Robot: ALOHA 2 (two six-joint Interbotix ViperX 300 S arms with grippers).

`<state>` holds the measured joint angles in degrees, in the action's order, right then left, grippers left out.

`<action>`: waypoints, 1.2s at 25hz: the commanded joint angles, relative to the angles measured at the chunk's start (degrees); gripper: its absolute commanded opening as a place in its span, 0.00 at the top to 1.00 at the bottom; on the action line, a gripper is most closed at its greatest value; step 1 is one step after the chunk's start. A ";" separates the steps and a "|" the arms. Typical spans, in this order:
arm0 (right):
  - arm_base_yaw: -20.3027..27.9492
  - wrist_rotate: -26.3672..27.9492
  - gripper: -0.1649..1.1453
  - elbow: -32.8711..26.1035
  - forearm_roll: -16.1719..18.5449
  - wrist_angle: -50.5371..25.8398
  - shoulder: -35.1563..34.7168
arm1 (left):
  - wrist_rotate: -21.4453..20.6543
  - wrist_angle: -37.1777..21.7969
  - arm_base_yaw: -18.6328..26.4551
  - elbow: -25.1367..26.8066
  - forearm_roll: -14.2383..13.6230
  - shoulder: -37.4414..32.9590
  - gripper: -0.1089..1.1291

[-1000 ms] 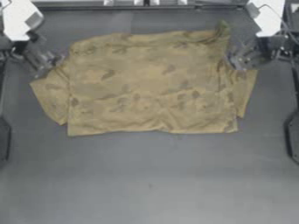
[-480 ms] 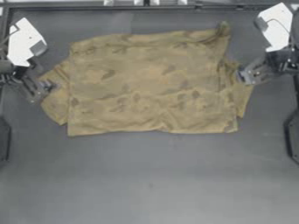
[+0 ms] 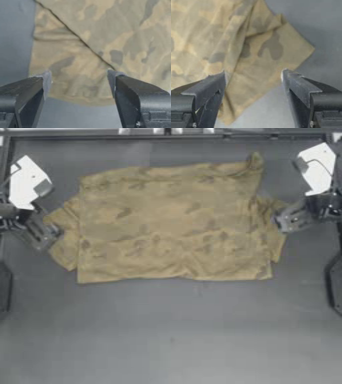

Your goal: Fold shirt

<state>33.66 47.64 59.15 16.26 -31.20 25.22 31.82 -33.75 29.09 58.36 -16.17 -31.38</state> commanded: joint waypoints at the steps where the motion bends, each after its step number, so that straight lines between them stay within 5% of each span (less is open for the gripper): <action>1: 0.70 0.18 0.15 -0.62 -0.09 1.85 -1.67 | 0.35 2.29 1.49 0.44 -0.26 1.32 0.13; 8: 2.20 0.53 0.15 -0.88 -0.09 6.15 -7.12 | 0.70 4.48 3.16 0.18 -0.18 1.85 0.14; 15: 2.64 0.70 0.15 -0.97 -0.53 6.59 -8.00 | 6.33 8.53 5.45 1.58 -0.44 5.45 0.14; 30: 3.34 2.81 0.15 -0.53 -0.09 5.98 -10.81 | 6.15 8.70 3.96 0.00 0.00 15.64 0.15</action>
<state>37.00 50.36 59.15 16.00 -25.49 14.24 38.14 -25.14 33.13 59.59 -16.17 -15.64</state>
